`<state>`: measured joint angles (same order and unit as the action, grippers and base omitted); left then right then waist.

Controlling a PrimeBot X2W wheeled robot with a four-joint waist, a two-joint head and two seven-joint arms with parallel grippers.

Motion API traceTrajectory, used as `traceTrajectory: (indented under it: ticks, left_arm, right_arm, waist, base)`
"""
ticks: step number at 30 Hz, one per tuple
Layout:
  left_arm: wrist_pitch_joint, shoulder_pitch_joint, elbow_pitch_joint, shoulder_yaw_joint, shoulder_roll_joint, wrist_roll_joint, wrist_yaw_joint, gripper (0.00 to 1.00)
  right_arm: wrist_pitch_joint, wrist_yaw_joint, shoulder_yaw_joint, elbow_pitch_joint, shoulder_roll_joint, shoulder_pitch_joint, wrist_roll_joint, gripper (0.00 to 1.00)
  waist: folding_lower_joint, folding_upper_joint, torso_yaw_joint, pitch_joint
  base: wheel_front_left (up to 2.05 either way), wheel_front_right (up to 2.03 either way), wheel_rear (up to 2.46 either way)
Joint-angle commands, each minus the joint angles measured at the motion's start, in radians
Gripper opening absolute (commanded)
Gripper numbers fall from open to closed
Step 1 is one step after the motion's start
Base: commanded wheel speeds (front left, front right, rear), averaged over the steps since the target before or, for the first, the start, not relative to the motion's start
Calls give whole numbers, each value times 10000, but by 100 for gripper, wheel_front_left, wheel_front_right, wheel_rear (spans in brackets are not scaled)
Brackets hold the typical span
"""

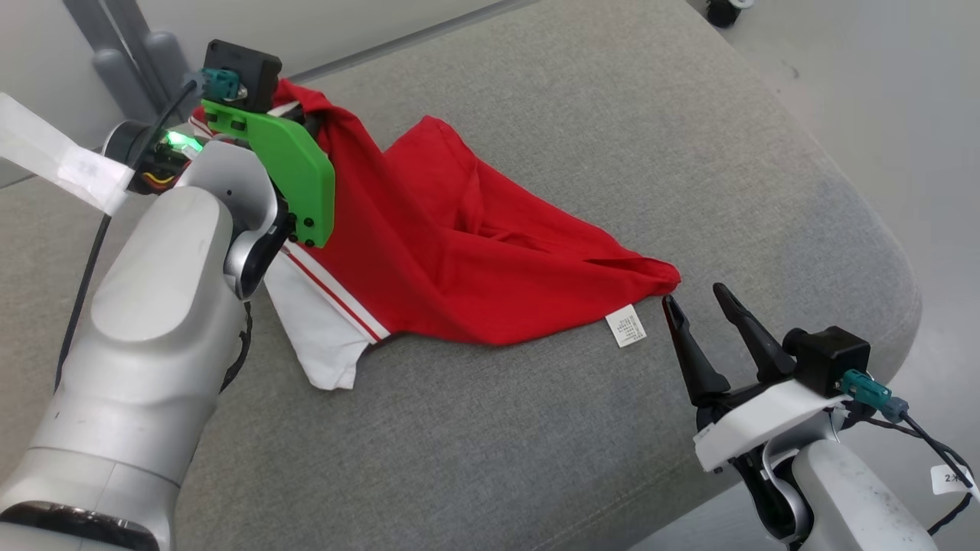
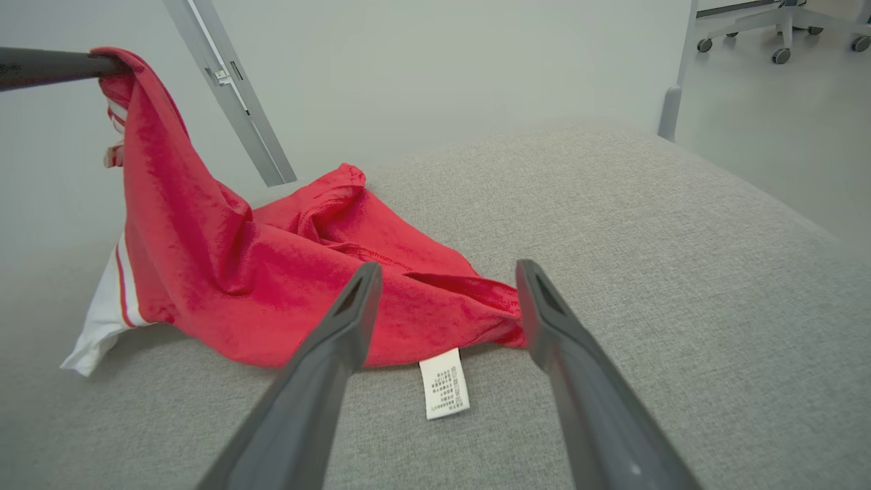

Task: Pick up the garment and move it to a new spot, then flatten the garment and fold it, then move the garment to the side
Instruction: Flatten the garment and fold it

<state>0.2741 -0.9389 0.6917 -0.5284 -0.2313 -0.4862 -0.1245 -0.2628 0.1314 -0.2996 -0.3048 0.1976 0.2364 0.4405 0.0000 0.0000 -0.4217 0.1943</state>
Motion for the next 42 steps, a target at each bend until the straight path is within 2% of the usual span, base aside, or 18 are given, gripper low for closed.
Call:
traceTrajectory:
  ticks: [1, 7, 8, 9, 10, 17, 21, 24, 30, 33, 39, 42]
  left_arm:
    - [-397, -264, 340, 8, 132, 39, -51, 0]
    - [-2042, -614, 2173, -213, 1169, 188, -8, 0]
    - [-2307, -628, 2455, -298, 1354, 193, -11, 14]
    - [-2523, -631, 2620, -356, 1465, 147, -13, 76]
    - [-2771, -638, 2827, -430, 1569, 84, -17, 100]
    - [-3669, -745, 3106, -1196, 1802, -453, -53, 100]
    - [-3545, -821, 2930, -1555, 1793, -1008, -60, 100]
    - [-3018, -708, 2728, -1679, 1710, -1676, -63, 100]
    - [-780, -210, 1770, -2288, 597, -3271, -55, 100]
    - [363, 139, 1184, -2735, -208, -3906, -55, 100]
    - [1818, 839, 843, -3274, -1295, -4811, -56, 100]
    - [2188, 1098, 1044, -3452, -1576, -4924, -57, 100]
  right_arm:
    - [-25, -14, -13, -25, -68, 147, 99, 100]
    - [-25, -14, -150, -114, -76, 329, 81, 100]
    - [-25, -14, -176, -131, -32, 358, 83, 100]
    - [-25, -14, -172, -148, 9, 366, 86, 100]
    - [-25, -14, -192, -173, 49, 379, 84, 100]
    - [-25, -14, -208, -342, 487, 195, 70, 100]
    - [-25, -14, -166, -365, 640, 100, 108, 100]
    - [-25, -14, -160, -367, 667, 9, 110, 100]
    - [-25, -14, -225, -366, 593, -119, 132, 100]
    - [-25, -14, -277, -366, 559, -177, 171, 100]
    - [-25, -14, -334, -328, 484, -51, 205, 100]
    - [-25, -14, -348, -350, 457, 1, 229, 100]
  waist:
    - [0, 0, -415, 427]
    - [0, 0, -218, 502]
    - [0, 0, -129, 491]
    - [0, 0, -41, 475]
    - [0, 0, 64, 447]
    - [0, 0, 886, 7]
    - [0, 0, 1290, -206]
    - [0, 0, 1440, -309]
    - [0, 0, 1429, -471]
    - [0, 0, 1281, -479]
    - [0, 0, 842, -258]
    - [0, 0, 629, -152]
  base:
    - [0, 0, 0]
    - [0, 0, 0]
    - [0, 0, 0]
    - [0, 0, 0]
    - [0, 0, 0]
    - [0, 0, 0]
    - [0, 0, 0]
    - [0, 0, 0]
    - [0, 0, 0]
    - [0, 0, 0]
    - [0, 0, 0]
    - [0, 0, 0]
